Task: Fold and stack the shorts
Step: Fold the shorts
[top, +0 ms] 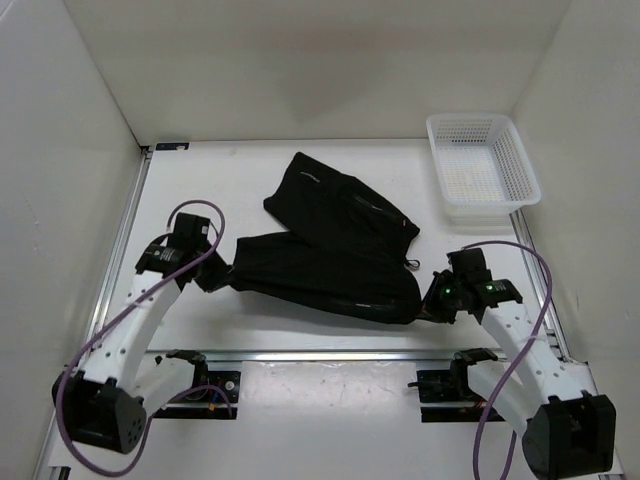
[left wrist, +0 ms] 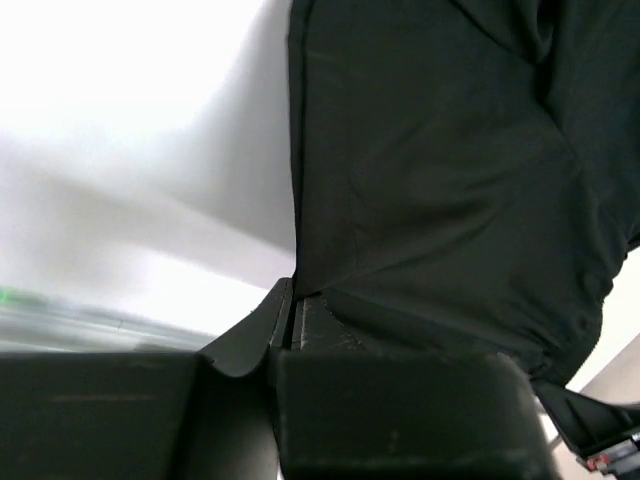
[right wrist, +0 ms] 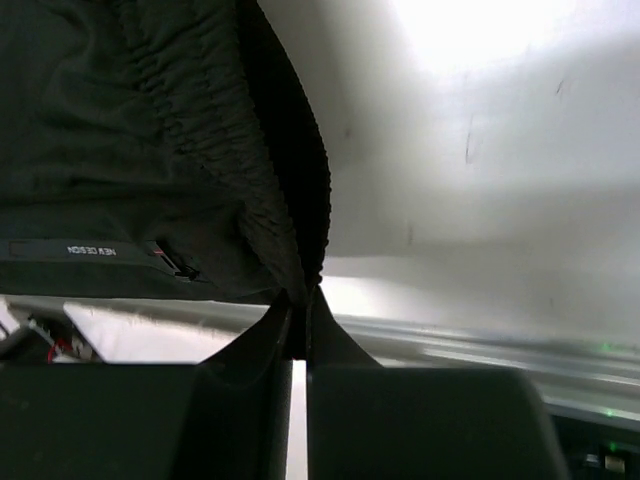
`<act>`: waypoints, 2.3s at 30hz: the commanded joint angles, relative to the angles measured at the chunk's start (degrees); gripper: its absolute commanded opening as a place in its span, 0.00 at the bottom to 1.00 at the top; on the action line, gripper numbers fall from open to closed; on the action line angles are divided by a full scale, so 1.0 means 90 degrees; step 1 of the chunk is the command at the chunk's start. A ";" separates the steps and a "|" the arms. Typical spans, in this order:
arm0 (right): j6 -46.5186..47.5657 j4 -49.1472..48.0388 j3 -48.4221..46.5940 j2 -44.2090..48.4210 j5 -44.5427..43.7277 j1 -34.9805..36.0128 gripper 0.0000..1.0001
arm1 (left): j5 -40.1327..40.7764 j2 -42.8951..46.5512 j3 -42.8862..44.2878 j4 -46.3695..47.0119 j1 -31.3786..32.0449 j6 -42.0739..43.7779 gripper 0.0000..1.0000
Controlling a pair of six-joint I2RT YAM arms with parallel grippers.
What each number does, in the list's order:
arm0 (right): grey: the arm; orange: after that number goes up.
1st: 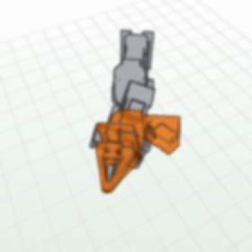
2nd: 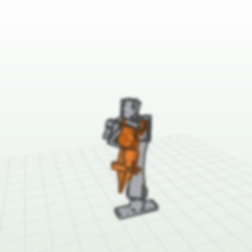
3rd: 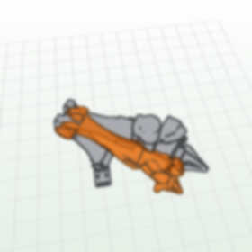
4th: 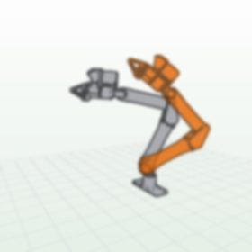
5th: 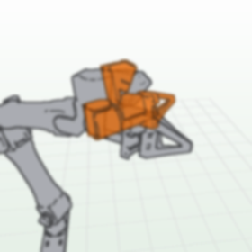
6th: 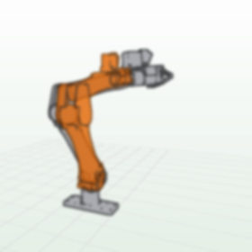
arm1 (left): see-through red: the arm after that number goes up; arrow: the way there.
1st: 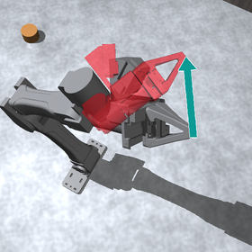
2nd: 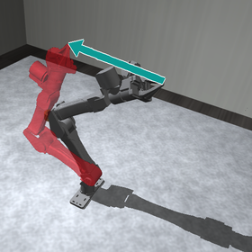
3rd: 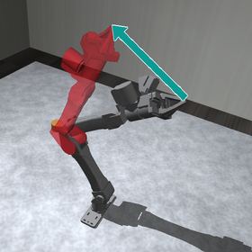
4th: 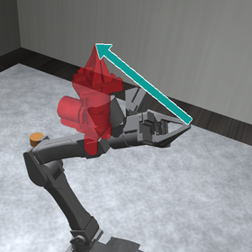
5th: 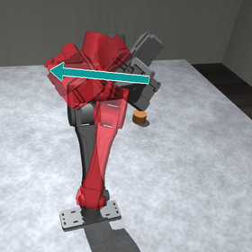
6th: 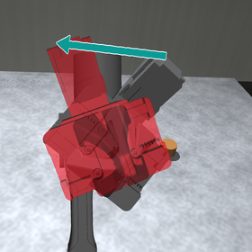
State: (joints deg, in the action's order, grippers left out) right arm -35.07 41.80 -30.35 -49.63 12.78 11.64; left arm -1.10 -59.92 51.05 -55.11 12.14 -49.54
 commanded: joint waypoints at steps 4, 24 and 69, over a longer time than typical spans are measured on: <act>0.0059 0.1407 -0.0533 0.0640 -0.0031 0.0034 0.00 | 0.0142 0.0798 0.0099 -0.1004 -0.0011 -0.0228 0.10; -0.0186 0.0825 -0.4576 -0.3290 -0.1781 -0.0151 0.00 | 0.0456 -0.5662 0.7933 -0.0810 -0.0011 0.1353 0.10; -0.0196 -0.1452 -0.3942 -0.6224 -0.0462 -0.0004 0.39 | -0.0629 -0.8440 0.7384 0.0450 -0.0011 0.1979 0.10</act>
State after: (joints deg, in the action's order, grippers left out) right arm -38.30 29.47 -63.37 -103.61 10.59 10.59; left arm -5.69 -136.14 115.02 -51.57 12.10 -31.33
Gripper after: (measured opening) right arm 0.441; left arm 0.182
